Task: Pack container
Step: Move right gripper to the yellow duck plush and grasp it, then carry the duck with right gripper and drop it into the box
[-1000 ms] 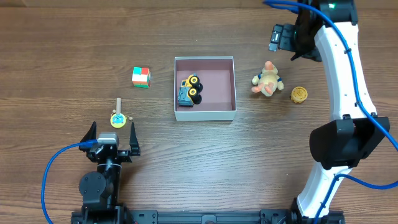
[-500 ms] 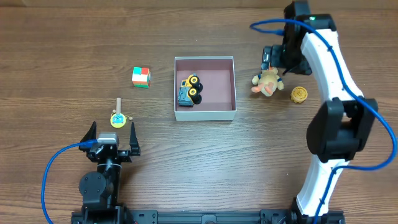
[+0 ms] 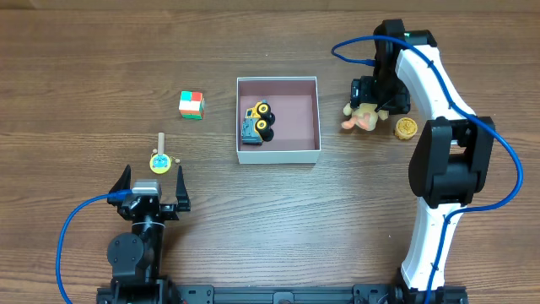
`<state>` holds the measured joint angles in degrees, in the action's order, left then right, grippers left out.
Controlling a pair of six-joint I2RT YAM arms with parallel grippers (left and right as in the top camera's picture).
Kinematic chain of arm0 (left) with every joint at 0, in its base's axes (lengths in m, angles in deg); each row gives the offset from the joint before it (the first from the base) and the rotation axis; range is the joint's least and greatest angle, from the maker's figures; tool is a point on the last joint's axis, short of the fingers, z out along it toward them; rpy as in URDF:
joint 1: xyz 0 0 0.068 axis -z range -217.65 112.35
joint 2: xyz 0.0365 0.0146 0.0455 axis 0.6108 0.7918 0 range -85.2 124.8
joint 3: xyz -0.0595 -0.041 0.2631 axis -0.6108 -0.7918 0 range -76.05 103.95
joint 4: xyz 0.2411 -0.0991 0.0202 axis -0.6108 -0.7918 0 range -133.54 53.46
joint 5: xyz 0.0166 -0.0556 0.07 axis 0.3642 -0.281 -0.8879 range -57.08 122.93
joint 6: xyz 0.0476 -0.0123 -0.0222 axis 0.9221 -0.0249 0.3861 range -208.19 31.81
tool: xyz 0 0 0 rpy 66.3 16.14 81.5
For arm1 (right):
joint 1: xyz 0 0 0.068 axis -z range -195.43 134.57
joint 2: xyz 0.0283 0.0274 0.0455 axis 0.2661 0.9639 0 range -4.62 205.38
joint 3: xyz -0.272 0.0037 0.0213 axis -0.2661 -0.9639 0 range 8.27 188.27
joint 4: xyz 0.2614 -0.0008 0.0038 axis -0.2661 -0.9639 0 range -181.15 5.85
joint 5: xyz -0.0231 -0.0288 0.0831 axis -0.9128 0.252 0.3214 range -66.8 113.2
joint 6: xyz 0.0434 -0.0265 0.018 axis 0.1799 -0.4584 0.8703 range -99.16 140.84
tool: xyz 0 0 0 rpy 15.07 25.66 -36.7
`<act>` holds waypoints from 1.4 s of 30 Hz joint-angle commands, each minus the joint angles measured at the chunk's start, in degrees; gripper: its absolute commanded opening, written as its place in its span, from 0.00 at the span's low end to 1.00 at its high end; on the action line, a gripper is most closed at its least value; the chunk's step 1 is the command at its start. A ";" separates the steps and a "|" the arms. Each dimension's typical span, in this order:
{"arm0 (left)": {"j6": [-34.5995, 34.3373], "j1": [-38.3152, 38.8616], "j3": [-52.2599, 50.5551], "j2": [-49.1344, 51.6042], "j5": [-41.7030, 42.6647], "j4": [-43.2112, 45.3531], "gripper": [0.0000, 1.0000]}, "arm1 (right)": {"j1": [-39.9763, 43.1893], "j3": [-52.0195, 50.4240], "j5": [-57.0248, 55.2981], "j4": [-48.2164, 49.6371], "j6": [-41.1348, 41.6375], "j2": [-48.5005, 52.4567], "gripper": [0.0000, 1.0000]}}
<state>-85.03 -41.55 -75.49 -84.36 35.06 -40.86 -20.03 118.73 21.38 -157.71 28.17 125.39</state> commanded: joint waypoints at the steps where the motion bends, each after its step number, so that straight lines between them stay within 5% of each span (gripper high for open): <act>1: 0.52 -0.48 -0.28 -0.57 0.39 0.07 1.00 | -0.31 0.09 0.09 -0.11 -0.31 1.20 0.75; 5: 0.52 -0.48 -0.28 -0.57 0.39 0.07 1.00 | -0.33 0.09 0.17 -0.59 -0.07 1.20 0.33; 7: 0.52 -0.48 -0.28 -0.57 0.39 0.07 1.00 | -0.37 0.17 0.57 -0.72 0.00 1.20 0.20; 13: 0.52 -0.48 -0.28 -0.57 0.39 0.07 1.00 | -1.09 5.49 0.55 -7.28 0.13 1.14 0.20; 24: 0.52 -0.48 -0.28 -0.57 0.39 0.07 1.00 | -9.33 33.90 3.32 -23.50 6.36 -0.02 0.20; 42: 0.52 -0.48 -0.28 -0.57 0.39 0.07 1.00 | -24.63 24.63 -0.04 -17.84 14.60 -0.85 0.26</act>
<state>-85.03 -41.55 -75.49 -84.36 35.06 -40.86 -44.69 146.16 22.73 -176.24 41.26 125.77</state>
